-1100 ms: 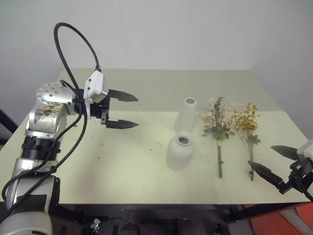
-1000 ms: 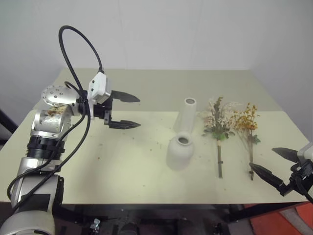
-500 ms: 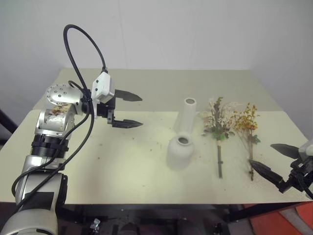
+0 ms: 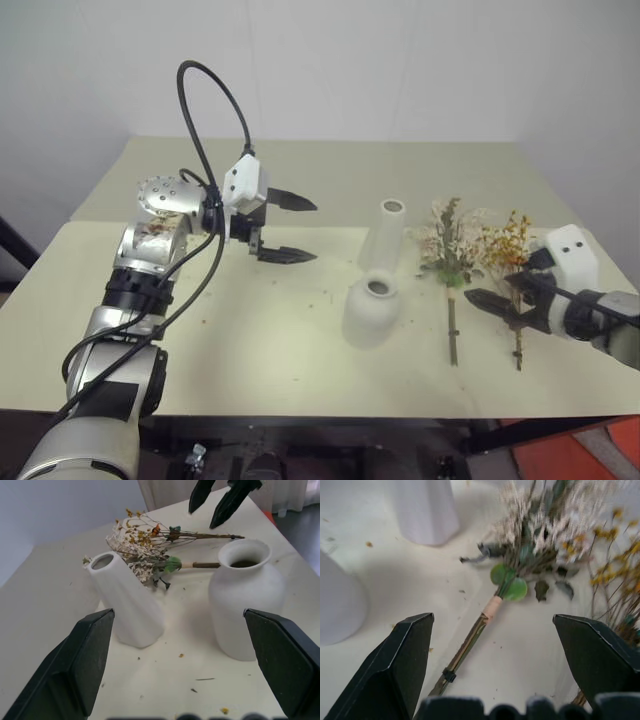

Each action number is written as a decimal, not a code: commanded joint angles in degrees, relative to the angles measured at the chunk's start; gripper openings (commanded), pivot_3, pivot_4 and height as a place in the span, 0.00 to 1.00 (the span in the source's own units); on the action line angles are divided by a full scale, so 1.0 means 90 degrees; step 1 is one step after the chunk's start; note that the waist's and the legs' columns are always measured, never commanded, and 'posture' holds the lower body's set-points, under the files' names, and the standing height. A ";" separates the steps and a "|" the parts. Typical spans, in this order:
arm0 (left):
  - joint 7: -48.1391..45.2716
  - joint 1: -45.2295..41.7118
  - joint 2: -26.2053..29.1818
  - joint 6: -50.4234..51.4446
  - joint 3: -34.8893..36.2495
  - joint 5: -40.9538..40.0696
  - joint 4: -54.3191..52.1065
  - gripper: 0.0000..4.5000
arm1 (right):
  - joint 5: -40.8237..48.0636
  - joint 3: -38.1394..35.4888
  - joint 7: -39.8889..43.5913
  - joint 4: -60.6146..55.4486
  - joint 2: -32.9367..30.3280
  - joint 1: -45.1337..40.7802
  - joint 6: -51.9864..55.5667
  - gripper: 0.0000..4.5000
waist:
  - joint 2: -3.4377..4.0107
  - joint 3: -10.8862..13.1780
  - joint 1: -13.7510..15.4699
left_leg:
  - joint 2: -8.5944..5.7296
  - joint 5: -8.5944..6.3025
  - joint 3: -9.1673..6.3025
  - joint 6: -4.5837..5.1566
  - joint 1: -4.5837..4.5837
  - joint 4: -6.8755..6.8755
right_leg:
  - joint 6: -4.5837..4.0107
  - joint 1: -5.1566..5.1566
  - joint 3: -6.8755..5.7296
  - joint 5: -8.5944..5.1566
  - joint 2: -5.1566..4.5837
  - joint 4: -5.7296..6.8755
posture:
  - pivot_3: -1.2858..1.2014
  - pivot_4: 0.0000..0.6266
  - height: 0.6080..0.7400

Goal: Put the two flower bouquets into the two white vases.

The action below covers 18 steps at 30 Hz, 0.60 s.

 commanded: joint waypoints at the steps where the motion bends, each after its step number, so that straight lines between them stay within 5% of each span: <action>1: -0.0111 -0.0334 -0.0122 -0.0384 -0.0051 0.0114 0.0300 1.00 | -0.0553 0.0386 -0.0200 0.0813 -0.0194 -0.0423 0.0091 0.99 | 0.0000 0.0000 -0.0004 | -0.0003 0.0000 0.0001 0.0000 -0.0003 0.0000 | -0.0015 -0.0003 0.0001 0.0010 -0.0003 -0.0002 | 0.52 0.24 1.00; 18: -0.0162 -0.0235 -0.0306 -0.0654 0.0036 0.0179 0.0442 1.00 | -0.2228 0.1570 0.0415 0.4432 0.0125 -0.1887 -0.1552 0.96 | 0.0003 0.0001 -0.0064 | -0.0001 0.0000 0.0003 0.0001 0.0007 0.0001 | 0.0012 -0.0003 0.0004 -0.0003 0.0000 0.0006 | 0.52 0.24 1.00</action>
